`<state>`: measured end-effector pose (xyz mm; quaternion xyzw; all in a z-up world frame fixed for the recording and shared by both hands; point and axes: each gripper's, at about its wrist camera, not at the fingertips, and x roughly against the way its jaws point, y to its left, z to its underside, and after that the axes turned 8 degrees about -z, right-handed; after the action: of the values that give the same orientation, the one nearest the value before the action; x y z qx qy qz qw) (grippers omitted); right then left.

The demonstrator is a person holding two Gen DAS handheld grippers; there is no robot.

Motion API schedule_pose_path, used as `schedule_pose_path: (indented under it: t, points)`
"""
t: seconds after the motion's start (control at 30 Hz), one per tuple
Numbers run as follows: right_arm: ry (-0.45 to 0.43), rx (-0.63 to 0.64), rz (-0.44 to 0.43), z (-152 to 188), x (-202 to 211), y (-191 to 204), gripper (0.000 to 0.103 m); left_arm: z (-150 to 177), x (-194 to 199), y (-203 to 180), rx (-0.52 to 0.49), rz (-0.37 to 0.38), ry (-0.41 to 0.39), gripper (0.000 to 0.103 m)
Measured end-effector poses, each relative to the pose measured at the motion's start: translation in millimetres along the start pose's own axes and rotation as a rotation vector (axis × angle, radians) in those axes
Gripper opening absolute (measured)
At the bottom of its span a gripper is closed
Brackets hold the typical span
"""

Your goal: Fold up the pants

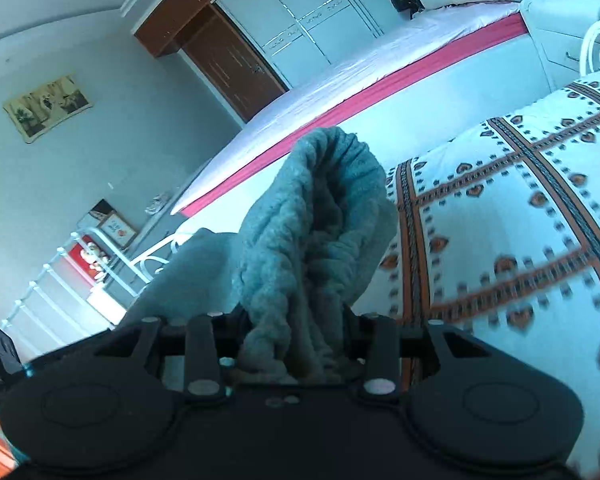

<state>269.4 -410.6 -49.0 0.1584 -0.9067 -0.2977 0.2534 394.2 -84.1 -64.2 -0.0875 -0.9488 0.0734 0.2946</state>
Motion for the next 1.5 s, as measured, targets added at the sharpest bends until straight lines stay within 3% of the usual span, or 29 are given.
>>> schedule_pose_path:
  t: [0.1,0.2,0.27,0.3,0.37,0.47,0.6,0.7,0.8,0.83,0.93,1.07,1.23,1.5]
  points:
    - [0.028,-0.001,0.042,-6.4,-35.4,-24.8,0.031,5.1,-49.0,-3.7,-0.011,-0.031,0.062,0.022]
    - [0.069,-0.011,0.106,-4.0,-66.1,-48.7,0.032,18.0,-85.6,-9.0,-0.094,-0.089,0.09,0.023]
    - [0.104,-0.032,0.139,-4.2,-79.8,-63.8,0.04,23.3,-98.1,-7.5,-0.107,-0.121,0.123,0.042]
    - [0.116,-0.039,0.174,-2.6,-83.4,-68.2,0.047,26.9,-102.4,-7.3,-0.123,-0.128,0.158,0.047]
    - [0.137,0.0,0.246,5.1,-83.4,-69.1,0.076,33.8,-104.5,-6.5,-0.165,-0.148,0.186,0.073]
    - [0.151,0.106,0.341,13.5,-77.4,-56.8,0.085,36.5,-92.3,-4.3,-0.188,-0.168,0.188,0.097]
    - [0.089,0.052,0.423,11.7,-48.9,-43.0,0.089,30.0,-62.0,-8.5,-0.262,-0.219,0.174,0.101]
    - [0.048,0.086,0.503,11.6,-21.9,-18.0,0.089,20.5,-20.7,-12.1,-0.297,-0.264,0.153,0.103]
    - [-0.017,0.159,0.44,14.7,16.3,20.9,0.092,12.9,37.3,-14.0,-0.283,-0.258,0.085,0.103]
    - [-0.035,0.198,0.436,18.2,29.5,37.9,0.096,10.8,56.2,-14.3,-0.261,-0.251,0.072,0.103]
    - [-0.097,0.32,0.406,33.5,70.7,87.4,0.097,10.5,113.5,-15.0,-0.187,-0.209,0.043,0.103]
    - [-0.154,0.344,0.35,49.8,117.7,132.3,0.097,17.8,181.9,-11.3,-0.119,-0.155,0.027,0.103]
    - [-0.209,0.355,0.339,73.2,165.2,165.6,0.097,33.1,242.1,-13.7,-0.16,-0.251,-0.017,0.103]
    - [-0.237,0.421,0.394,100.2,203.3,199.2,0.097,48.8,307.9,-15.0,-0.144,-0.223,-0.063,0.103]
